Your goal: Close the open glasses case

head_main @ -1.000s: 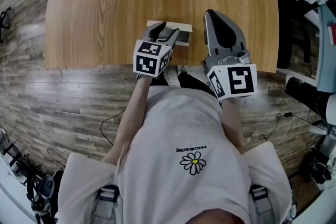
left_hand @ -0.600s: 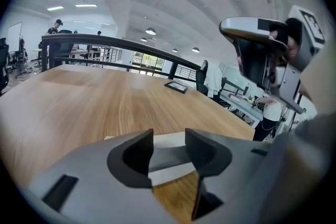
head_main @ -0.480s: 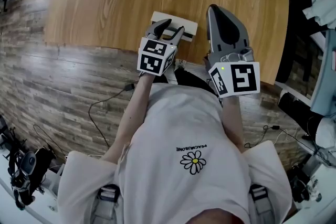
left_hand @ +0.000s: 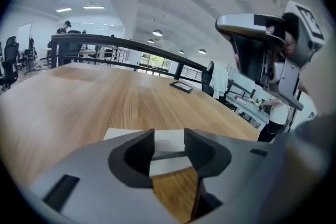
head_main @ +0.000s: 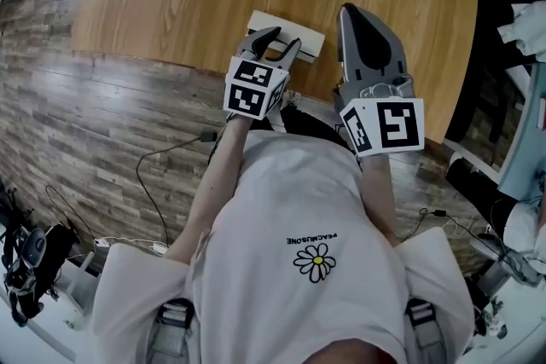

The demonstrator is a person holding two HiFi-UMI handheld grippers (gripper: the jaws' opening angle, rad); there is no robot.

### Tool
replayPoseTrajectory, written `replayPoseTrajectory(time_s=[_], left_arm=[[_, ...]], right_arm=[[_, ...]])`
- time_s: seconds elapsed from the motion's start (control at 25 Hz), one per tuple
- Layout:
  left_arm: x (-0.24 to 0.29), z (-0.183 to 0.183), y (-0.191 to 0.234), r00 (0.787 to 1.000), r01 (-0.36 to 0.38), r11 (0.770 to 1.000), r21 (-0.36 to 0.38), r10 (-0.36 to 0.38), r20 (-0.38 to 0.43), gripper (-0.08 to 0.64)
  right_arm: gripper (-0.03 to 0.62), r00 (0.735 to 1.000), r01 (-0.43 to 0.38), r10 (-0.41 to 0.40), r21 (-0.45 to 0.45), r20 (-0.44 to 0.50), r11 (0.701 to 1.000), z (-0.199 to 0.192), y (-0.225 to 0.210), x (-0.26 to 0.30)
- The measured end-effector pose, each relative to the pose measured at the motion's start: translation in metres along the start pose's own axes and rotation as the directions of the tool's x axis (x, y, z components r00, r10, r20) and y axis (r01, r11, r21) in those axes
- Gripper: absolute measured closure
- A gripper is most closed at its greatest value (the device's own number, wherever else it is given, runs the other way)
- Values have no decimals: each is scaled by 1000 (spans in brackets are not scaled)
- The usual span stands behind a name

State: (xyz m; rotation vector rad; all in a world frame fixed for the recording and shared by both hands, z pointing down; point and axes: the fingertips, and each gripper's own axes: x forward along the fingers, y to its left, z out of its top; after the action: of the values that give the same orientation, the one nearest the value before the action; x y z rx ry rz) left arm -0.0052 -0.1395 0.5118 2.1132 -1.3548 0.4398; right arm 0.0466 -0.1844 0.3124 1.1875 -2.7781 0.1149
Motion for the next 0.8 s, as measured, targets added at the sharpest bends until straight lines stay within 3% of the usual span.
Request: replayPoseTrajectory(time_s=[0.44, 0.68, 0.8], left_arm=[[-4, -21, -3, 999, 2, 1000, -7, -2, -41, 373], [-8, -2, -2, 1000, 4, 1000, 5, -4, 0, 373], [-14, 25, -2, 999, 8, 999, 33, -9, 52, 373]], right_arm=[[584, 999, -24, 24, -4, -21, 1000, -7, 11, -2], [584, 1000, -23, 22, -12, -21, 1000, -7, 16, -6], [584, 1000, -14, 14, -24, -3, 1000, 0, 16, -5]])
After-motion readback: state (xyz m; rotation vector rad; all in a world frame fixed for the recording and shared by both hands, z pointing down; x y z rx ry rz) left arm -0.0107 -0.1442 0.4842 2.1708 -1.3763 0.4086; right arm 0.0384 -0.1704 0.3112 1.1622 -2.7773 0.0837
